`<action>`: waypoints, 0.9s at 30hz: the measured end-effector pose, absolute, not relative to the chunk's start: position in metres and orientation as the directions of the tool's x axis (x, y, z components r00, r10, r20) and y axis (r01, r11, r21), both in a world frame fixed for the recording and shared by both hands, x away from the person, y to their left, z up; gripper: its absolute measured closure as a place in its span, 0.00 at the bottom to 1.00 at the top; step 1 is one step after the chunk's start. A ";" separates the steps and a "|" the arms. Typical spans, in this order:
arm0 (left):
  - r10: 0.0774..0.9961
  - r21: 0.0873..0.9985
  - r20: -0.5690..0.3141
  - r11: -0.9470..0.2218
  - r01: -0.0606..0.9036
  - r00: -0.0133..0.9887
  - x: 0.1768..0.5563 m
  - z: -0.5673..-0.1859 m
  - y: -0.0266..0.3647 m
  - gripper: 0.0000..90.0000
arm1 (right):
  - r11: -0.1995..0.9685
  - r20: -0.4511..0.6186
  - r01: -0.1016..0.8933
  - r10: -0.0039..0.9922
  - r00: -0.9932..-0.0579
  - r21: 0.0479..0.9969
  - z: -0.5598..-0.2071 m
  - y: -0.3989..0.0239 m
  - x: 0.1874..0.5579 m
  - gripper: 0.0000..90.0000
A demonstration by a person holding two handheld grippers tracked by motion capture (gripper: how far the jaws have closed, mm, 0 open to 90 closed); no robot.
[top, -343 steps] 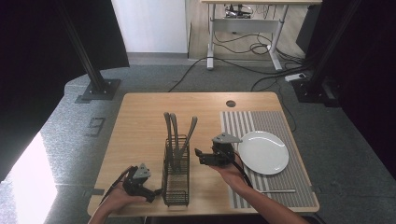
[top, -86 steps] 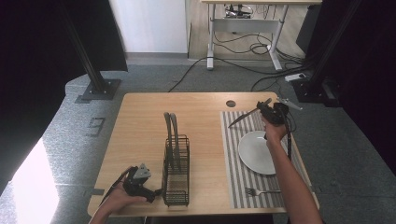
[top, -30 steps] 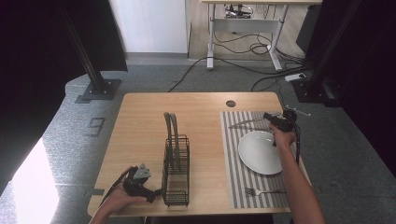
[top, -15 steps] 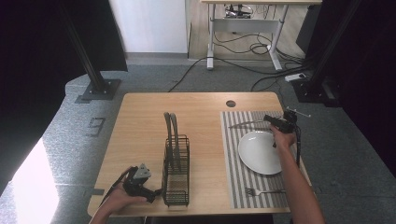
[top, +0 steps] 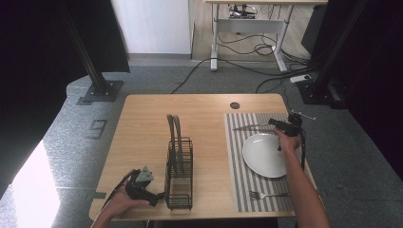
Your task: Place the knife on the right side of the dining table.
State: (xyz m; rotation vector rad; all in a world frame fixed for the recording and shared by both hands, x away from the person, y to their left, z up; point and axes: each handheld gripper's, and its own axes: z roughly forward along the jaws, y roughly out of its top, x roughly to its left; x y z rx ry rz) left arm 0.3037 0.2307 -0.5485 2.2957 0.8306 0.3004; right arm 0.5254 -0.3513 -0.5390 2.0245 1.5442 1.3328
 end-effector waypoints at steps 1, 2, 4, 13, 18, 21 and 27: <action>0.637 0.662 -0.011 -0.574 0.483 0.771 0.304 -0.549 0.231 0.00 | -0.405 0.506 0.625 0.862 0.018 0.668 -0.540 -0.352 0.526 0.54; 0.637 0.661 -0.010 -0.574 0.483 0.771 0.304 -0.549 0.231 0.00 | -0.411 0.511 0.629 0.859 0.026 0.660 -0.541 -0.352 0.526 0.54; 0.637 0.662 -0.011 -0.574 0.483 0.771 0.304 -0.549 0.231 0.00 | -0.419 0.517 0.635 0.855 0.036 0.649 -0.542 -0.353 0.526 0.53; 0.637 0.661 -0.010 -0.574 0.483 0.771 0.304 -0.549 0.231 0.00 | -0.426 0.520 0.642 0.853 0.048 0.638 -0.545 -0.354 0.527 0.52; 0.637 0.662 -0.010 -0.574 0.483 0.771 0.304 -0.549 0.230 0.00 | -0.422 0.509 0.641 0.859 0.057 0.641 -0.546 -0.354 0.528 0.51; 0.637 0.662 -0.010 -0.574 0.483 0.771 0.304 -0.549 0.230 0.00 | -0.420 0.509 0.641 0.859 0.054 0.642 -0.547 -0.355 0.528 0.51; 0.637 0.662 -0.011 -0.573 0.483 0.771 0.304 -0.549 0.230 0.00 | -0.416 0.497 0.642 0.866 0.062 0.645 -0.548 -0.355 0.530 0.48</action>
